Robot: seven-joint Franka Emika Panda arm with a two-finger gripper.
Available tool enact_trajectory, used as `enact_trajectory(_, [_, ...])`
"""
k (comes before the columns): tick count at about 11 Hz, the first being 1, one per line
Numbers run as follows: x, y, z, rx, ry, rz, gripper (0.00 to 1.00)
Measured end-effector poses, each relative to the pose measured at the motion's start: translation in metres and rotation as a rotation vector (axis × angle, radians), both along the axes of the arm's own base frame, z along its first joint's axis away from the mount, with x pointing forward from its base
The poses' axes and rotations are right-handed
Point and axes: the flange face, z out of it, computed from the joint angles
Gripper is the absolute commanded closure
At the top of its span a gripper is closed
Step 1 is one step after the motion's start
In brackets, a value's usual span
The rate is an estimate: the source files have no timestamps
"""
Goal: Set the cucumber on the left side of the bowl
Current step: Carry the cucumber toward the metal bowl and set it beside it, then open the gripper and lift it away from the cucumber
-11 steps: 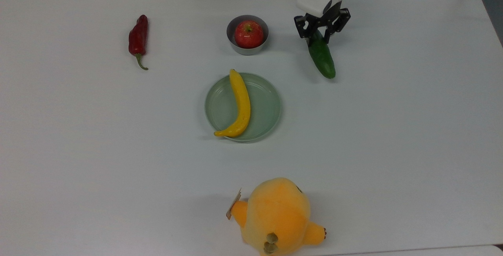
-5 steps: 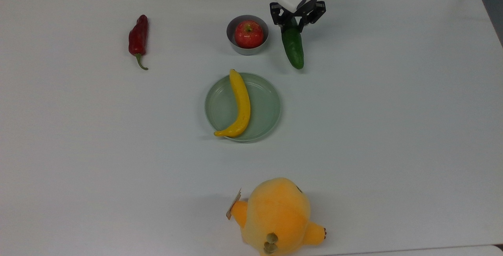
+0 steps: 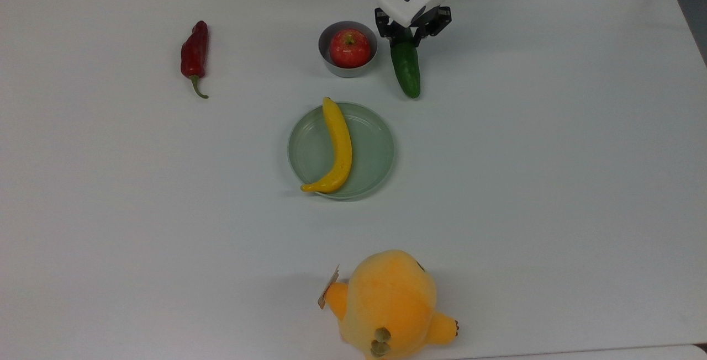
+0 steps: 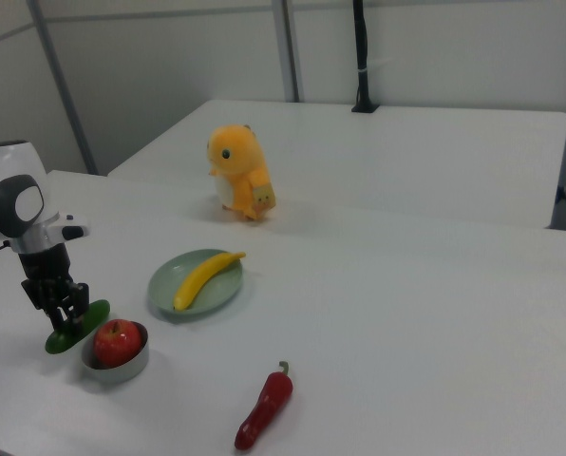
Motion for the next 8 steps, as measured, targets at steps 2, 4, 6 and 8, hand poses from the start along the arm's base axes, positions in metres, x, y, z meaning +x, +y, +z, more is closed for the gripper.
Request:
enact_trajectory(2, [0.002, -0.006, 0.000, -0.004, 0.007, -0.012, 0.18])
enact_trajectory(4, [0.007, -0.013, 0.001, -0.004, 0.004, -0.028, 0.09])
enact_trajectory(6, [0.009, -0.014, 0.007, -0.007, 0.006, -0.033, 0.00])
enact_trajectory(8, [0.015, -0.014, 0.028, -0.022, 0.027, -0.038, 0.00])
